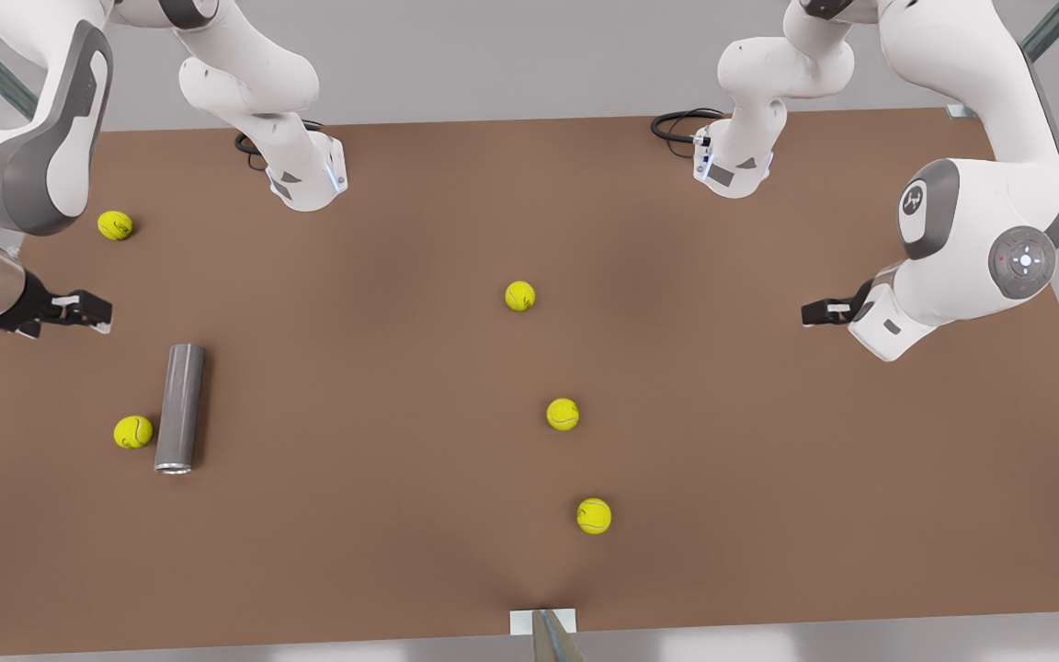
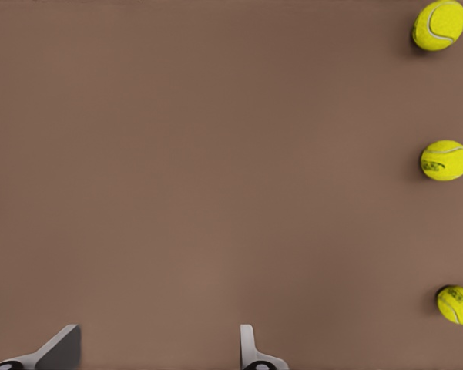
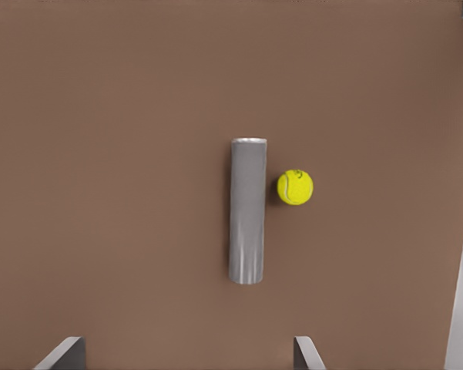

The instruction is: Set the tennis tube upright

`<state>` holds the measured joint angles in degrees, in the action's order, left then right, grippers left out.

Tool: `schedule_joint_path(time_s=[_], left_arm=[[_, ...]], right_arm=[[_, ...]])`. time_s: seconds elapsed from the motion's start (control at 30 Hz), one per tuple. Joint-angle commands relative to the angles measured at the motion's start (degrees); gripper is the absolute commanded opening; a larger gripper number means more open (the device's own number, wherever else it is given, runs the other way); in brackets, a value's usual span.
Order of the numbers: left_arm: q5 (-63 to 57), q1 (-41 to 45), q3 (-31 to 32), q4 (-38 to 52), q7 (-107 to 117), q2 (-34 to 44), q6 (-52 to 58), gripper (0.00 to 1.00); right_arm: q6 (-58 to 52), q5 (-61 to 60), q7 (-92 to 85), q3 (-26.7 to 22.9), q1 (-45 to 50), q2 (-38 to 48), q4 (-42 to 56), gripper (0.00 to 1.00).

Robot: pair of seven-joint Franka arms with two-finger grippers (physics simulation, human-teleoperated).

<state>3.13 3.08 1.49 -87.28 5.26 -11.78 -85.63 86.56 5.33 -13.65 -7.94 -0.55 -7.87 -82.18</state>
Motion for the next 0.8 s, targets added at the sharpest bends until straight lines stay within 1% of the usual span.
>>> schedule_joint_path(time_s=[0.0, 0.1, 0.17, 0.2, 0.23, 0.27, 0.47, 0.53, 0.67, 0.77], left_arm=[[0.03, 0.00, 0.01, 0.01, 0.63, 0.01, -0.59, 1.00], [0.56, 0.00, 0.27, -0.08, 0.63, 0.01, 0.20, 1.00], [0.56, 0.00, 0.27, -0.08, 0.63, -0.34, 0.11, 1.00], [0.47, 0.26, 0.36, -0.34, 0.63, -0.43, 0.11, 1.00], [0.47, 0.17, 0.36, -0.34, 0.63, -0.43, 0.20, 1.00], [0.38, -0.09, 0.27, -0.08, 0.63, -0.26, 0.20, 1.00], [0.29, 0.00, 0.36, -0.08, 0.54, 0.09, 2.39, 1.00], [0.29, -0.09, 0.36, 0.01, 0.54, 0.10, 3.10, 1.00], [0.38, -0.09, 0.27, 0.01, 0.63, 0.09, 3.36, 1.00], [0.38, -0.18, 0.18, 0.10, 0.63, 0.09, 3.54, 1.00]], right_arm=[[2.74, 0.12, -3.40, -0.06, -0.06, 0.04, 0.00, 1.00], [2.48, 0.47, -6.65, -0.23, -0.33, -0.74, -0.61, 1.00], [3.97, 1.18, -11.04, -0.41, -0.85, -5.40, -1.58, 1.00], [6.69, 1.00, -11.48, -0.50, -1.91, -9.18, -2.02, 1.00], [11.24, 1.09, -11.57, -0.50, -2.17, -10.32, -4.29, 1.00], [15.92, 1.00, -11.31, -0.50, -3.05, -10.24, -8.08, 1.00], [33.32, 0.56, -11.57, -0.50, -4.63, -10.59, -21.44, 1.00], [33.85, -1.63, -11.66, -0.41, -6.56, -12.79, -22.49, 1.00], [40.62, -2.25, -11.75, -0.41, -7.71, -15.51, -26.89, 1.00], [41.23, -3.39, -11.75, -0.41, -7.88, -17.97, -26.89, 1.00]])
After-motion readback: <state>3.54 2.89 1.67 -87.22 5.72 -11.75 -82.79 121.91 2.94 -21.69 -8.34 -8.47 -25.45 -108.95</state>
